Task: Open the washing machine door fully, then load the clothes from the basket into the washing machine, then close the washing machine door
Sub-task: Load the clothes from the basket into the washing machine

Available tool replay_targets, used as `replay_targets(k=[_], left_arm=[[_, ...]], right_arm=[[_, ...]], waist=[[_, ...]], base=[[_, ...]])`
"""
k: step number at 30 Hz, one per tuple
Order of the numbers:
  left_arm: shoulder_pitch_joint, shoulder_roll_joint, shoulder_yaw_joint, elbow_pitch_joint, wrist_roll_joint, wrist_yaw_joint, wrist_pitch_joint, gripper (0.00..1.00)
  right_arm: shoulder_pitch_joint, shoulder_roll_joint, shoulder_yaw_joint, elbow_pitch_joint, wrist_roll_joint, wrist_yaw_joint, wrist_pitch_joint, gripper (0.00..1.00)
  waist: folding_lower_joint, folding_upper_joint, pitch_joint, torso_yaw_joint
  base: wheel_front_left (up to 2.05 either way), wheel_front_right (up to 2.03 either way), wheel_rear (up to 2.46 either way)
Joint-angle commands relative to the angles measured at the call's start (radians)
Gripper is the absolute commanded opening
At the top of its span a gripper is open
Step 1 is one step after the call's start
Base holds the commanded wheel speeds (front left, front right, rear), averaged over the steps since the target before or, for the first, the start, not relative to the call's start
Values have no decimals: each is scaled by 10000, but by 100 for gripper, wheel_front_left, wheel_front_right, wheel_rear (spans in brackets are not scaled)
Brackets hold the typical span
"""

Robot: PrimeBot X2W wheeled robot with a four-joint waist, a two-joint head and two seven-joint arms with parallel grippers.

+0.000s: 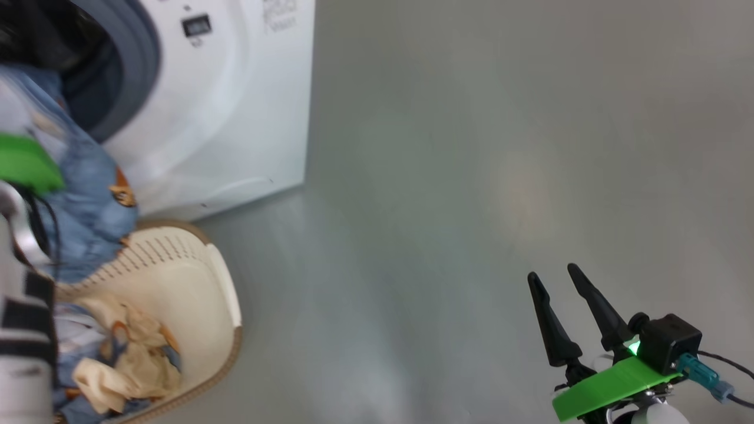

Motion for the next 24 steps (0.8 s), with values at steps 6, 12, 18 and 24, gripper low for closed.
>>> replay_targets(k=[6,12,18,24], left_arm=[[-1869,853,-4,523,333,109,-61,0],[-3089,1287,-276,1028,669,223,-61,0],[-3862,1581,-454,913,836,332,-61,0],[-4340,1881,-521,390,909,400,-61,0]], right_arm=[[-452,-306,511,-170,327,16,-74,100],[-628,-404,861,-172,526,16,-74,100],[-608,-463,1016,-129,663,16,-74,100],[-633,-488,1126,-209,728,16,-74,100]], waist=[[0,0,1613,-640],[0,0,2191,-841],[0,0,2495,-956],[0,0,2692,-1042]], base=[[0,0,0],[0,0,0],[0,0,0],[0,0,0]])
